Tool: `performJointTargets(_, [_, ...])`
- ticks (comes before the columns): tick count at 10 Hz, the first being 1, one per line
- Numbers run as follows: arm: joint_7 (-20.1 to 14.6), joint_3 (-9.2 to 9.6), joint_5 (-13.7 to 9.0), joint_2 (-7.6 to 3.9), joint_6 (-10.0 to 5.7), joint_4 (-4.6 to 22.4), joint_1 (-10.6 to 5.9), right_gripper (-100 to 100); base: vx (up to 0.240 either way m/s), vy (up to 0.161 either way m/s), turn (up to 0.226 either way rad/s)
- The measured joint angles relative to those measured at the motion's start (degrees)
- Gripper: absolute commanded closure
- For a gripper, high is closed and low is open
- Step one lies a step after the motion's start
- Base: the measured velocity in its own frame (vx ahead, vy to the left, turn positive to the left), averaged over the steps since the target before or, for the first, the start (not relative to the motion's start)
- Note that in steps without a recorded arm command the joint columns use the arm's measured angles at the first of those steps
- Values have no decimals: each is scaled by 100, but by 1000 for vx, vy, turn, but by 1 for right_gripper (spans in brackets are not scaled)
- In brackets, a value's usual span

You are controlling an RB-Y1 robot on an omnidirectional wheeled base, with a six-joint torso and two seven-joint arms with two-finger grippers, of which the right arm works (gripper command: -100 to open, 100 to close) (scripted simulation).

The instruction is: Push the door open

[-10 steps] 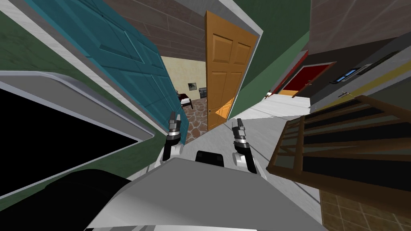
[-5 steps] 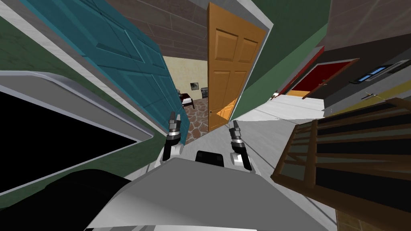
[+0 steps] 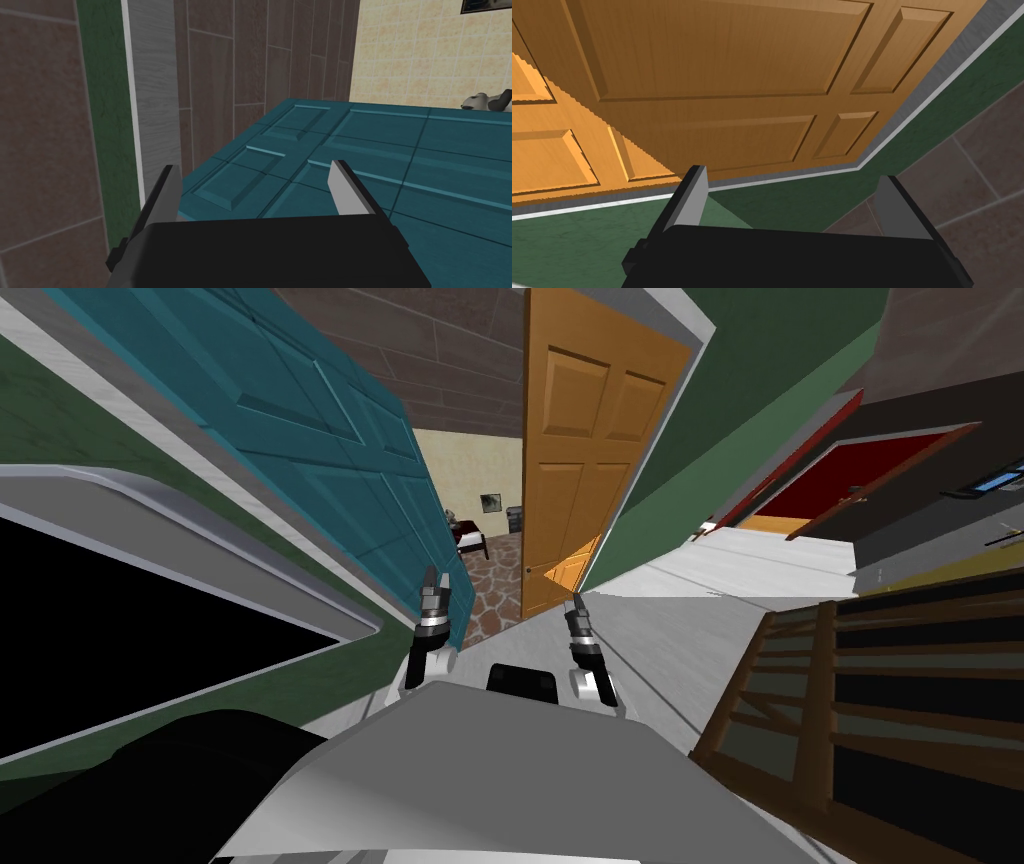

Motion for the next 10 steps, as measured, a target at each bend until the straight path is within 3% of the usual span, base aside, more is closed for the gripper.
performJointTargets(6, [54,237,-123,-2,-283,956,-225,-100,91,-48,107])
performJointTargets(10, [66,348,-223,-5,-403,1602,-472,-100,85,-47,108])
